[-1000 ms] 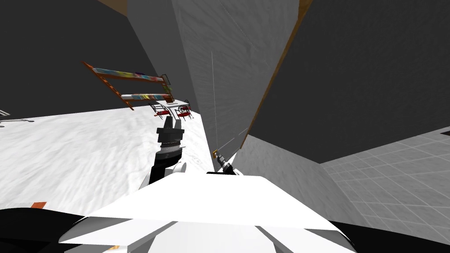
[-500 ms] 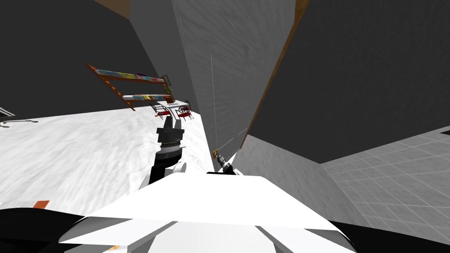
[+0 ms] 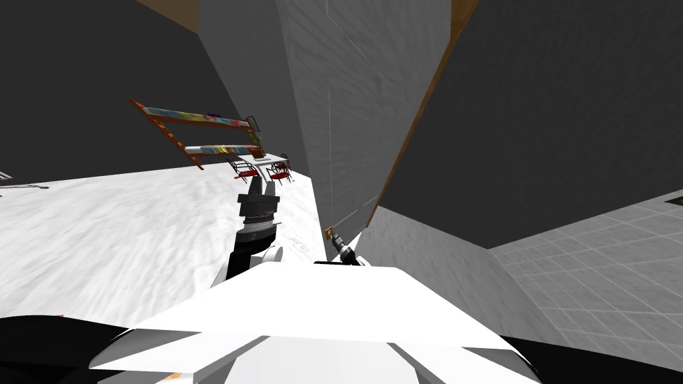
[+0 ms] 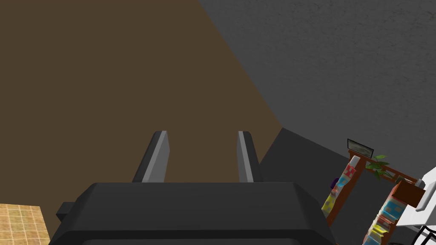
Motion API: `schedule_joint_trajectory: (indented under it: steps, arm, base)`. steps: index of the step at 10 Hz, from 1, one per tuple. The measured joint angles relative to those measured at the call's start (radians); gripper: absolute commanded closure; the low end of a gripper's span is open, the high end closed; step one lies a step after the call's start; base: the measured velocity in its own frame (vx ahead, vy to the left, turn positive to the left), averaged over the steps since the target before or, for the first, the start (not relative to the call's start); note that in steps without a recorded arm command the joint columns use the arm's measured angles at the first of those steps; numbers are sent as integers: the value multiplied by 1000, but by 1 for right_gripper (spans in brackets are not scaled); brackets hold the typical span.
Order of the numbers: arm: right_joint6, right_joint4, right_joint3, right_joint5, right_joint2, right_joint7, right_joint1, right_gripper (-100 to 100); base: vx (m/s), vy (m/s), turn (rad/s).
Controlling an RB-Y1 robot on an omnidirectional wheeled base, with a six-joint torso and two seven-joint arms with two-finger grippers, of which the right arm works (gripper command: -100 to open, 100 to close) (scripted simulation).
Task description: Push the door open
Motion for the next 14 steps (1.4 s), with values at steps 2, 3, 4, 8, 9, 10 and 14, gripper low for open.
schedule_joint_trajectory:
  steps: [2, 3, 4, 8, 9, 10, 14]
  arm:
    - [-13, 31, -26, -4, 11, 13, -9, 100]
    - [-10, 26, -39, -7, 7, 15, -8, 100]
    - [-16, 35, -52, -9, 10, 20, -10, 100]
    - [-24, 55, -105, -22, 5, 25, -28, 100]
    - [-22, 56, -125, -26, 0, 29, -31, -100]
    - [-21, 52, -126, -28, -1, 28, -29, -100]
    - [-18, 39, -116, -31, 3, 18, -21, -100]
  base:
    - [120, 195, -43]
    - [111, 163, -36]
    - [120, 156, -20]
    - [94, 114, -48]
    - [-66, 2, -70]
    - [-196, -89, -16]
    - [-217, -87, -34]
